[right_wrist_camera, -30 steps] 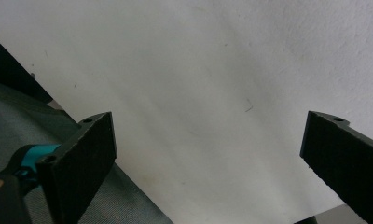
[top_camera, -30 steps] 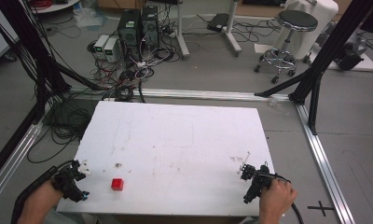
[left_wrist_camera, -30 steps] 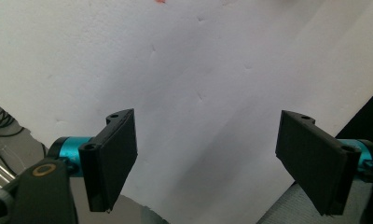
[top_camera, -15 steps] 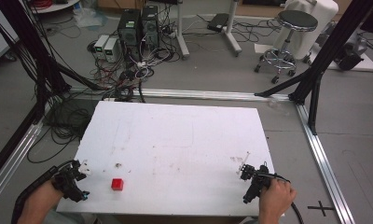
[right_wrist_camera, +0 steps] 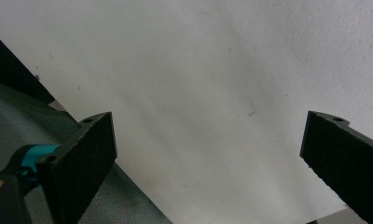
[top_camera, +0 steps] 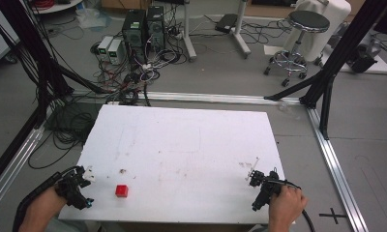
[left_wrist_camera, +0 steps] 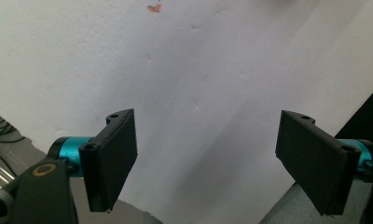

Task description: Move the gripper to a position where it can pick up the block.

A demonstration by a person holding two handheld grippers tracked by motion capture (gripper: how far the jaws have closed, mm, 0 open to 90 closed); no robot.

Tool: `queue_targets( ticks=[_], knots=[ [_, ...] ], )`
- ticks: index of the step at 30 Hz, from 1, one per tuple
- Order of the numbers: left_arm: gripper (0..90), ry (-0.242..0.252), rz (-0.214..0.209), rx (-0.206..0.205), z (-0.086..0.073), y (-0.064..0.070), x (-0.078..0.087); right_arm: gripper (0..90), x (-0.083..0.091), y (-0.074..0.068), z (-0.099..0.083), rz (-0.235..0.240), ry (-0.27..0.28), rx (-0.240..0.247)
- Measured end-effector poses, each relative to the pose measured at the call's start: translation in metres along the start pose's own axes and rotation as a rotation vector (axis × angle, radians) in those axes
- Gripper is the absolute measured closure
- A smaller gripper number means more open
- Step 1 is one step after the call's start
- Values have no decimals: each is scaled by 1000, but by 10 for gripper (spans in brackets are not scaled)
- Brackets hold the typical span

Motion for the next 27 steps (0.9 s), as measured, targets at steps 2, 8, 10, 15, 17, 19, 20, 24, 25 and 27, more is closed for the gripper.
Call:
queue_targets(
  ticks=[2,8,10,15,17,19,20,24,25,27],
  knots=[
    [209,2,-3,-11,2,1,0,28,0,0,0,0,3,1],
    [210,-3,-9,-33,7,2,0,28,0,-2,2,-2,8,8],
    [210,-4,-14,-36,8,2,0,28,0,-2,2,0,7,8],
    [210,8,-29,-63,14,4,0,28,0,-3,3,3,9,7],
    [210,2,-34,-83,15,4,0,28,0,-2,3,1,6,12],
    [210,1,-40,-94,15,3,-1,28,-1,-2,3,2,10,10],
    [210,3,-42,-97,16,3,-2,28,-1,-2,2,2,10,10],
    [210,7,-50,-103,16,2,-2,28,0,-3,2,3,8,2],
    [210,7,-49,-113,17,2,-2,28,0,-3,3,1,8,8],
    [210,8,-52,-118,18,1,-1,28,0,-4,3,1,6,10]
  ],
)
Point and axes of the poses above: each handheld gripper's, and its own axes: x roughly backward along the jaws, z roughly out of its top, y roughly to its right, the point moved 4 cm from there along -x, roughly forward along the jaws, and after that the axes turned 5 degrees about -x, right-handed, at the moved point
